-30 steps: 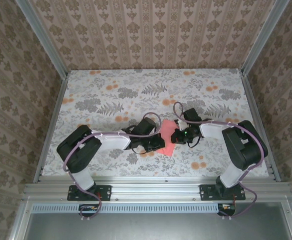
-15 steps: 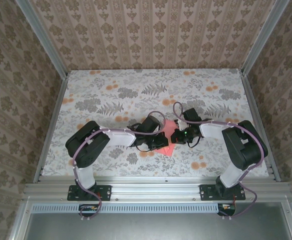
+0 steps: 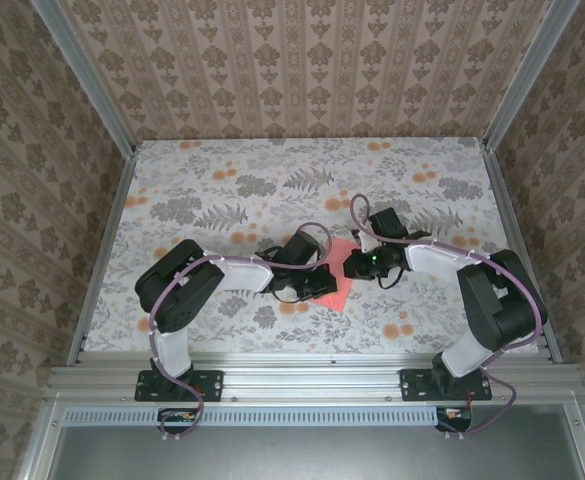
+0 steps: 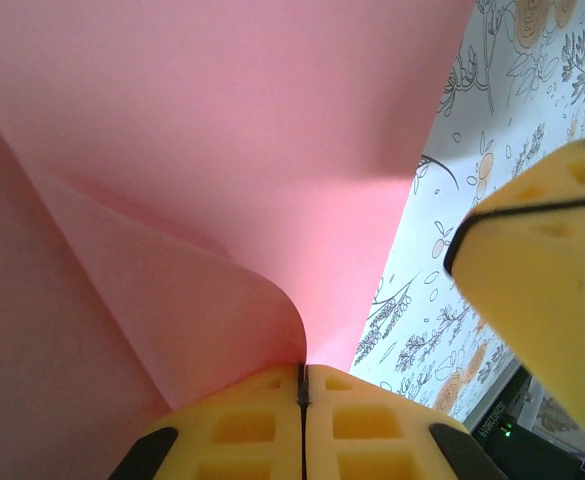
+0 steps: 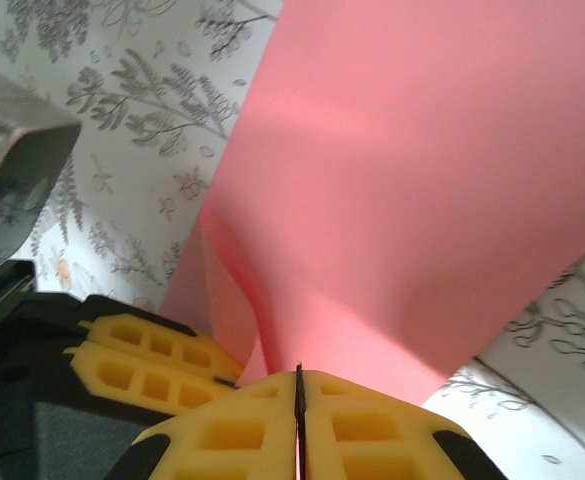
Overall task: Fold a paper plane with a square sheet of paper (pick it up from the middle)
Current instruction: Fold the triangle a second time at the center of the table.
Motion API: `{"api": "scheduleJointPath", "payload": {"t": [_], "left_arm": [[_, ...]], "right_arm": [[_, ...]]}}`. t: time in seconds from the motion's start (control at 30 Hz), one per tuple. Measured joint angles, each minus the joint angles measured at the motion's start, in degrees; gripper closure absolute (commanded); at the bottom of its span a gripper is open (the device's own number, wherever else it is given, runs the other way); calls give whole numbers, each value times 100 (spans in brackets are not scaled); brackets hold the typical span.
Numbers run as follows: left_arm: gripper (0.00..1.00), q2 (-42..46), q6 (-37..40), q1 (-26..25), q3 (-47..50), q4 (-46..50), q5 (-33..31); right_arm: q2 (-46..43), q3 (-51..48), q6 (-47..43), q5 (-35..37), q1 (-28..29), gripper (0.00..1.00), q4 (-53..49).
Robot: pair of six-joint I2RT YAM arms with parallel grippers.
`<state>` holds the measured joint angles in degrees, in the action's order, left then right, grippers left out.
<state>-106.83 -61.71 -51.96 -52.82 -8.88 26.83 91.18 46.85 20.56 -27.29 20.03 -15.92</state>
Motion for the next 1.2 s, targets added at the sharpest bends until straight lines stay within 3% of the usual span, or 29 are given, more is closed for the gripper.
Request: {"api": "scheduleJointPath", "payload": {"t": [0.4, 1.2], "left_arm": [[93, 2, 2, 66, 2, -37, 42], [93, -262, 4, 70, -516, -48, 42]], "right_arm": [[581, 321, -219, 549, -68, 90, -256], [732, 411, -352, 501, -76, 92, -251]]}}
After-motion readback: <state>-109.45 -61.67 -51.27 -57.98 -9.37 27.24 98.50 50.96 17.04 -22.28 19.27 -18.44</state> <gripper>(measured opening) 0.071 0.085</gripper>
